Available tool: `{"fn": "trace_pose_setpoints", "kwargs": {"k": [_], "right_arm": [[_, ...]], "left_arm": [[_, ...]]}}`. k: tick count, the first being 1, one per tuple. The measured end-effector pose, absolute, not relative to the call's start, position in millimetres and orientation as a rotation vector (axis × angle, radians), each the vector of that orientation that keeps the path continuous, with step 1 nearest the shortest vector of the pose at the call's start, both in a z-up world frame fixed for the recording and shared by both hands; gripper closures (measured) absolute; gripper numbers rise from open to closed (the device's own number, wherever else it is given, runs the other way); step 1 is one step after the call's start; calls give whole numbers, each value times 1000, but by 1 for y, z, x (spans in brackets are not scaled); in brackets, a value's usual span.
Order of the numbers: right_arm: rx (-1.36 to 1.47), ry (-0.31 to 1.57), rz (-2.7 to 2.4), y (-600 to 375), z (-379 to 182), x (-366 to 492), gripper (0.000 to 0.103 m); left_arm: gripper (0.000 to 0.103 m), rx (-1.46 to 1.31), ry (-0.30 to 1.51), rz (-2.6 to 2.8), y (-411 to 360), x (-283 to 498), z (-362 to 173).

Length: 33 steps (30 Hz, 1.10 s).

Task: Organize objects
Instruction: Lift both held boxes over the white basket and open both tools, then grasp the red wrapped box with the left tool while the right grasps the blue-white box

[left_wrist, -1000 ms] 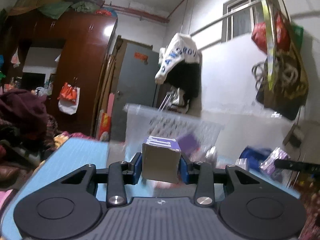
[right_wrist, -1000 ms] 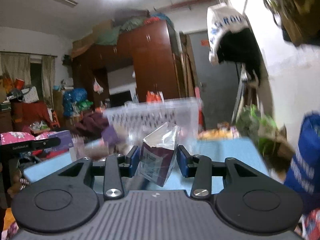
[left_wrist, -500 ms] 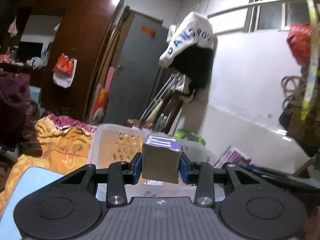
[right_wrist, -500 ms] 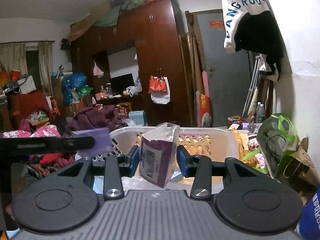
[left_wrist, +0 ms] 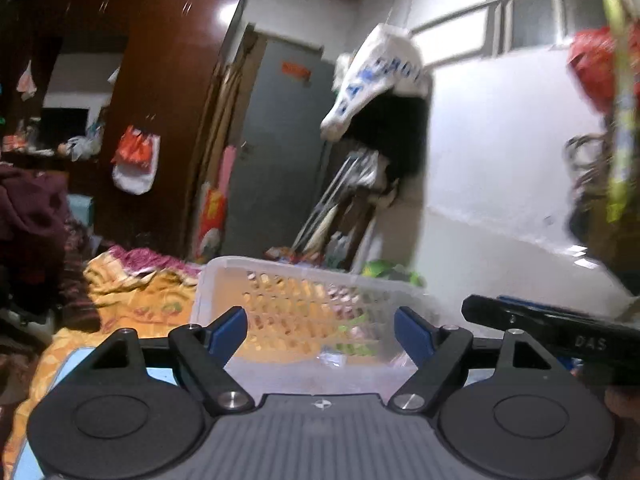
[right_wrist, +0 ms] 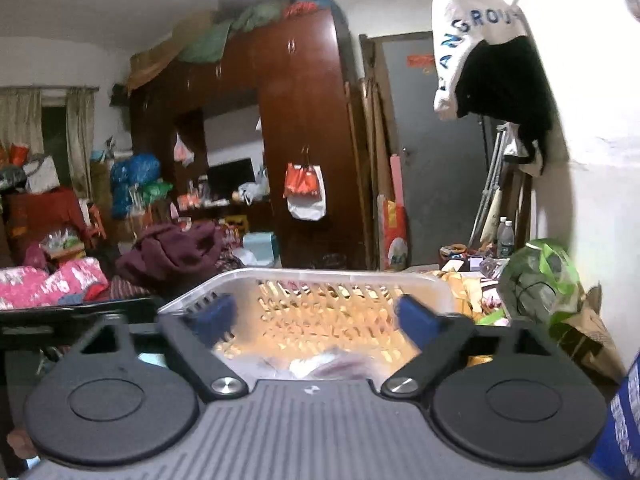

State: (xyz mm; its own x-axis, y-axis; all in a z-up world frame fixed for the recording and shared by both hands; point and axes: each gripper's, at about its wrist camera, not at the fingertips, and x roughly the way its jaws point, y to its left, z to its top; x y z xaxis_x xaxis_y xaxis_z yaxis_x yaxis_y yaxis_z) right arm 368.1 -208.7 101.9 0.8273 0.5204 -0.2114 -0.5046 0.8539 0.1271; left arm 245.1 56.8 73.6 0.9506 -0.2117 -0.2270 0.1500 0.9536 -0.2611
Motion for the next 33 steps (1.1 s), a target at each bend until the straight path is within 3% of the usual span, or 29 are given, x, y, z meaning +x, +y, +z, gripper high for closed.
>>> {"fn": "trace_pose_setpoints", "kwargs": {"k": [7,12,15,19,21,22,23,33], "right_arm": [[232,278,538,-269,13,265,0],[291,336,611,-270,-18,252,4],[236,347,568,-259,-16,260,15],[268,399,603,-259,-24,268,48],[265,382,600,-259,-26,260,53],[254,374,590,-259,-26,256,64],[238,365,581,-259,-25,252,64],[198,275,544,-270,-20,231,65]], "left_arm": [[16,-197,264,-202,54,151,5],[16,-192,292,-242,40,145,-16],[16,-182,333,-216,35,161,-16],[16,-263,388,-247,45,174,-21],[18,-274,388,-254,47,173,-19],[22,-278,387,-257,48,173,-19],[39,-281,386,-268,47,173,-20],[40,-304,212,-339,46,135,-29]]}}
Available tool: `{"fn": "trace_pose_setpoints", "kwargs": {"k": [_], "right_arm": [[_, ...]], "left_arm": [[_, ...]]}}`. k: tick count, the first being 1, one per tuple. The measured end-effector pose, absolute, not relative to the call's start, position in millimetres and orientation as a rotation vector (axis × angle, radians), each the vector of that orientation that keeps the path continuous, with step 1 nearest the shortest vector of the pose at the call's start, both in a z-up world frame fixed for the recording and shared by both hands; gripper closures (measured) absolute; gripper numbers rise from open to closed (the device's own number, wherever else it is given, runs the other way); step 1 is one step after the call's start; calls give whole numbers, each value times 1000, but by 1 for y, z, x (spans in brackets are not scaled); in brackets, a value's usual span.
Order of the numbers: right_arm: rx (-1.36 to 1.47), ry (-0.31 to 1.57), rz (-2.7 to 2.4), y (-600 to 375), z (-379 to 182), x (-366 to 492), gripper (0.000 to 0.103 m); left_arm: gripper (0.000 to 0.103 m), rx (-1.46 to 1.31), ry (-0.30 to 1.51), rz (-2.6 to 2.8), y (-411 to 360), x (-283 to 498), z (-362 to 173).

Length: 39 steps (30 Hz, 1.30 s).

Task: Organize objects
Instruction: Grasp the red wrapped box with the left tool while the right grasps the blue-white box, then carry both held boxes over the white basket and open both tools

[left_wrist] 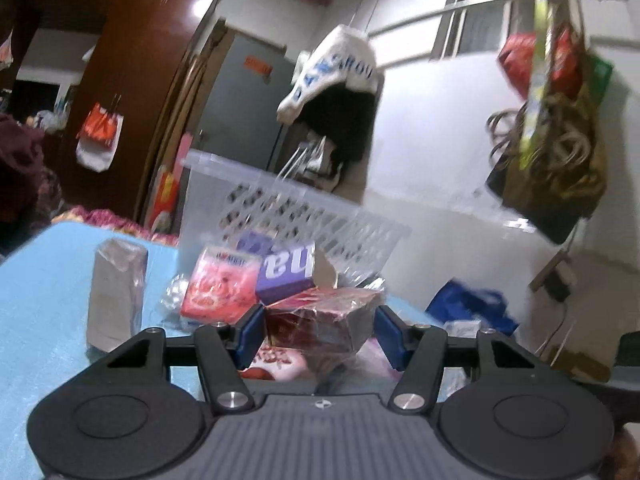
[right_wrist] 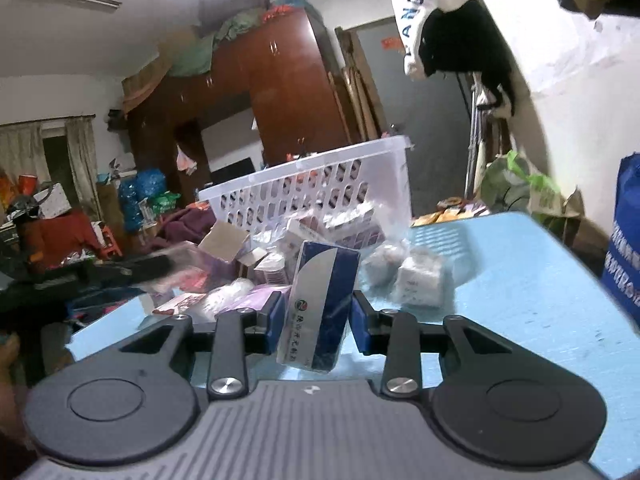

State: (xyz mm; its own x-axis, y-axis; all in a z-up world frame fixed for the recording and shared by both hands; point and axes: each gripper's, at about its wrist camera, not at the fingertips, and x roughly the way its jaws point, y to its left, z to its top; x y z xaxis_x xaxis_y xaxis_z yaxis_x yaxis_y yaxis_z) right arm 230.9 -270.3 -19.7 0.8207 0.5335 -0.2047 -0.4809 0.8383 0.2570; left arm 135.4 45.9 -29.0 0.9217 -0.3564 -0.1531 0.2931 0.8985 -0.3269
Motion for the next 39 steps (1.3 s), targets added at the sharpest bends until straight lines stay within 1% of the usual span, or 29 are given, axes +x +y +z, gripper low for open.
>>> {"fn": "trace_pose_setpoints", "kwargs": {"k": [11,30,33,36,39], "right_arm": [[86,185,495,-265,-12,218,65],[79,170,528,-262,-8,220,65],[41,125,535,-257,10,225,65],[-20,44,549,-243,49,246,65],[-80,33,564,-219,88,291,65]], "left_arm": [[40,-326,153,-298,63,115,-34],[41,-334,144,-318,66,112,-38],[41,-338,120,-330,65,118,-24],[41,-322,86,-337,62,140,12],[41,-319,96,-319,59,179,54]]}}
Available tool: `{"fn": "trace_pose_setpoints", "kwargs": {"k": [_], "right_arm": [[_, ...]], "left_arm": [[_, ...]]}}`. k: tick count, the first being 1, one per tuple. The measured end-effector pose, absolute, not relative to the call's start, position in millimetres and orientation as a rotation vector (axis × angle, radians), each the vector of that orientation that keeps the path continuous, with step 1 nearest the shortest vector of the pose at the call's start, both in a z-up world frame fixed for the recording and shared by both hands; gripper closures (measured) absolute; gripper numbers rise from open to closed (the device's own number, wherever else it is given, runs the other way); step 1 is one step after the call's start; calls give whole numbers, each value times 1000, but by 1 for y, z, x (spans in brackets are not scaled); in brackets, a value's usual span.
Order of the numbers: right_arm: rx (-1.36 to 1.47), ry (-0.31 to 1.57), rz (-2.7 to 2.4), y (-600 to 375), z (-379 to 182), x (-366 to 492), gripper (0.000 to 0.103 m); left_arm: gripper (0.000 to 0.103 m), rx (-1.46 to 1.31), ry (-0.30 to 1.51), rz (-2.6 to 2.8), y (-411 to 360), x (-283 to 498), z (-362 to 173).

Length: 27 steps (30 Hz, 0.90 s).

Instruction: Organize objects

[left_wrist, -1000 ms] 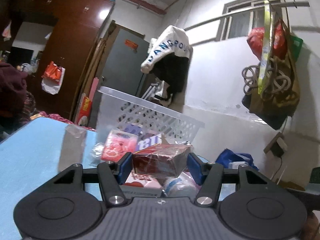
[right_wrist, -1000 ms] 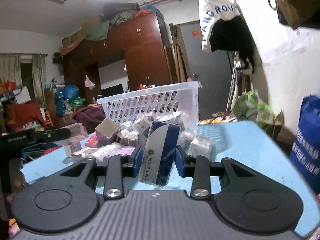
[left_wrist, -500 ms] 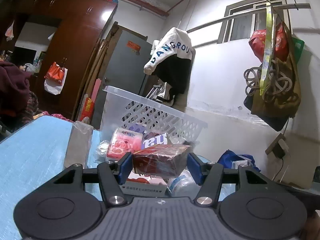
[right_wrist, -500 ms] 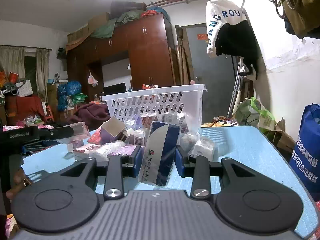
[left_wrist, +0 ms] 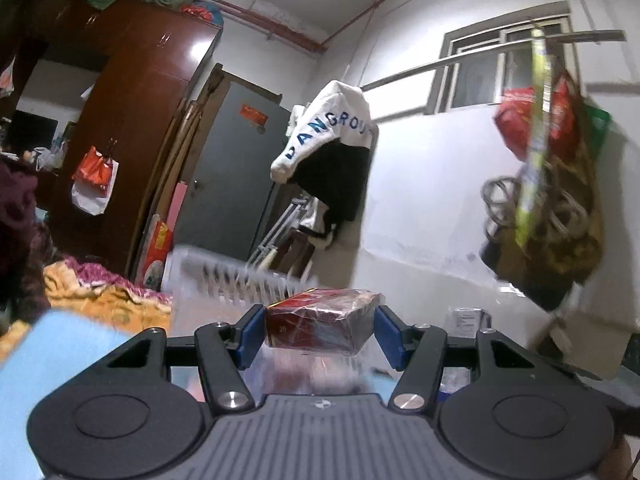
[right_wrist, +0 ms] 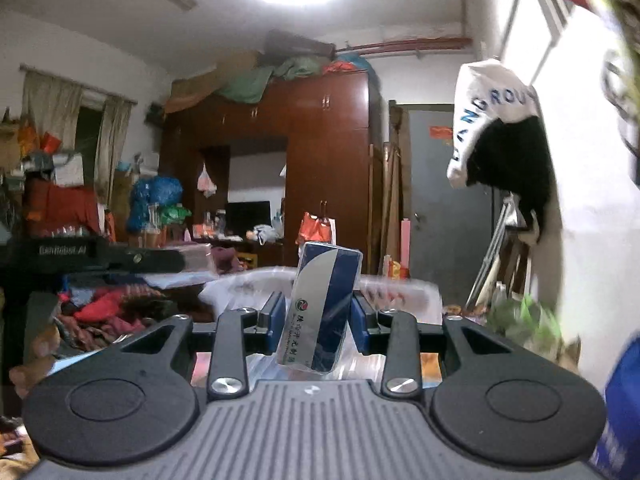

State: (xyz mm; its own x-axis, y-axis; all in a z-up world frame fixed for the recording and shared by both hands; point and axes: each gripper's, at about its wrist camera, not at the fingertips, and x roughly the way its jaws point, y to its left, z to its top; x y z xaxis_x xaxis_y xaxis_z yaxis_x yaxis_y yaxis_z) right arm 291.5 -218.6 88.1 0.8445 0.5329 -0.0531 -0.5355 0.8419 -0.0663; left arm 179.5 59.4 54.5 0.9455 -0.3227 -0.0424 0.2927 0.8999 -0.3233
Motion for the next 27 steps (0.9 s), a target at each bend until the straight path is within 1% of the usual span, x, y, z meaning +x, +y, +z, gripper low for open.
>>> {"fn": "trace_pose_setpoints", "kwargs": {"k": [2,4,7,8,9,10,11,12,13,15,17,18,22,24,27], "right_arm": [[-137,62,531,-201,104,327,65],[-176,106,514,-186,108,359,65],[-184,186,528,-176,100,391,64],[-197,190,516,-174,98,393,62],[-200,185,495,-173,96,393,59],[-191,182,478,-174,96,390,43],[-174,175,476,-180,96,384,19],[-153,146,482,-185,97,374,7],[-137,108,477,-192,96,362,0],[-120,73,485,-204,96,343,0],[-78,116,454,-218,88,328,0],[-52,152,438,-225,81,323,0],[70,436,405,-258,35,325,0],[134,510,451,-272,16,328,0],[182,545,418,-281,3,336,2]], "left_arm": [[41,-303,141,-270,56,214,76],[41,-300,214,-231,55,247,86],[41,-288,306,-188,53,281,84],[40,-276,336,-201,51,289,82],[36,-260,362,-211,48,295,80],[31,-243,376,-214,45,298,79],[23,-229,375,-205,43,297,78],[21,-216,363,-196,41,293,78],[21,-212,343,-197,41,286,79],[18,-212,304,-208,43,270,79],[17,-230,286,-200,46,251,74],[15,-226,287,-210,47,237,67],[14,-199,354,-236,45,202,28],[14,-222,400,-243,44,198,10],[14,-289,437,-258,46,209,-5]]}}
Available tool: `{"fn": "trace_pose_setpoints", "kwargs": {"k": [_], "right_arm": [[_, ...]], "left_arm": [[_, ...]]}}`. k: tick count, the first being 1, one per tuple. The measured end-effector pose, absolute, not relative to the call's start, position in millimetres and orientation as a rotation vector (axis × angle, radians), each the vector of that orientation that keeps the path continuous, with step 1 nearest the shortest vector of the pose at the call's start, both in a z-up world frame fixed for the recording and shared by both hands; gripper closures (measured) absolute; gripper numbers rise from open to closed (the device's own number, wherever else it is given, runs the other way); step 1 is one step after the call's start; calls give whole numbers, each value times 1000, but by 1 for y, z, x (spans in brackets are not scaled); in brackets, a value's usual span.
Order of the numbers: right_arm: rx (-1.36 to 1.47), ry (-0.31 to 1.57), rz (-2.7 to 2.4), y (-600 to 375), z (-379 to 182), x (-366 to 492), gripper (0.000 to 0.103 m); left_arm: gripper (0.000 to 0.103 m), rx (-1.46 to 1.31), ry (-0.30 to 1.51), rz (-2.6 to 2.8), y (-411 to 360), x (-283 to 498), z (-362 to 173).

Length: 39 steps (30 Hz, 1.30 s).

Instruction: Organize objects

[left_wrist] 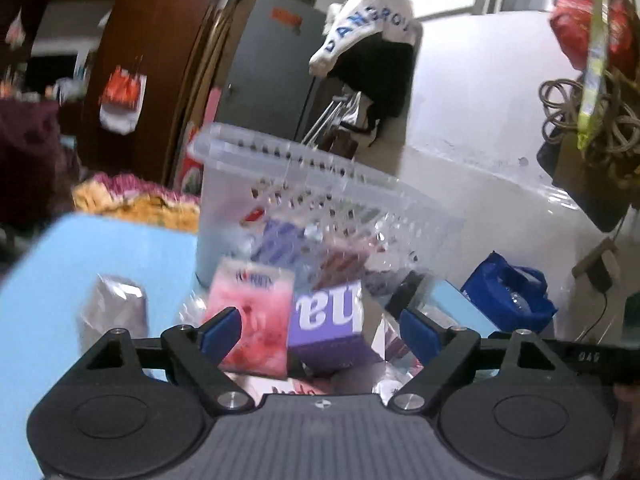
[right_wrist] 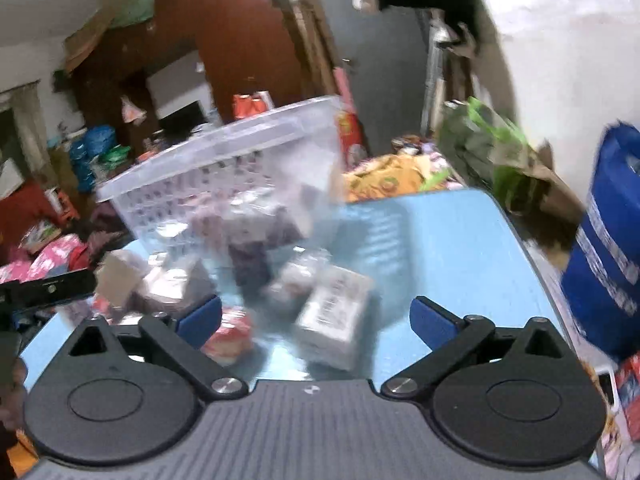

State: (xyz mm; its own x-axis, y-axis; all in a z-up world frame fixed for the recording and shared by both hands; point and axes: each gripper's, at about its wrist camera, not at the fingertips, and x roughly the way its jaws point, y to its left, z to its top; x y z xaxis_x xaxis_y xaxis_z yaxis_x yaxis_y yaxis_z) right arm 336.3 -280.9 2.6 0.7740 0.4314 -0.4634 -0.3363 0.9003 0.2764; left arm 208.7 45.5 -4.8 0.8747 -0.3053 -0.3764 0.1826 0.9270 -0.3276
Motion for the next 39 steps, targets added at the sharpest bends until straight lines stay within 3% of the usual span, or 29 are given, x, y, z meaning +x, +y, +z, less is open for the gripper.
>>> {"fn": "trace_pose_setpoints", "kwargs": {"k": [6,10,11,15,19,21,26,37,38,39], "right_arm": [[116,604,407,-271,-5,345,22],[65,604,400,-262,-4,345,51],[61,598,404,-265,-5,343,57],[101,566,418,-272,-5,338,59],[110,523,419,-274,-2,334,60],[118,503,424,-275,-1,332,60],[125,463,430,-277,1,328,60],[125,452,438,-276,2,327,60],[124,451,438,-276,2,326,60],[126,449,440,-276,2,326,60]], "left_arm": [[14,-248,434,-227,35,219,-7],[18,-217,430,-203,30,218,-8],[25,-207,428,-195,30,217,-9],[54,-169,428,-192,26,214,-10],[62,-165,418,-213,26,208,-9],[73,-177,389,-228,28,204,-7],[82,-208,304,-260,34,189,-5],[82,-187,427,-250,23,207,-14],[86,-184,412,-243,22,205,-13],[98,-181,394,-237,22,202,-12]]}}
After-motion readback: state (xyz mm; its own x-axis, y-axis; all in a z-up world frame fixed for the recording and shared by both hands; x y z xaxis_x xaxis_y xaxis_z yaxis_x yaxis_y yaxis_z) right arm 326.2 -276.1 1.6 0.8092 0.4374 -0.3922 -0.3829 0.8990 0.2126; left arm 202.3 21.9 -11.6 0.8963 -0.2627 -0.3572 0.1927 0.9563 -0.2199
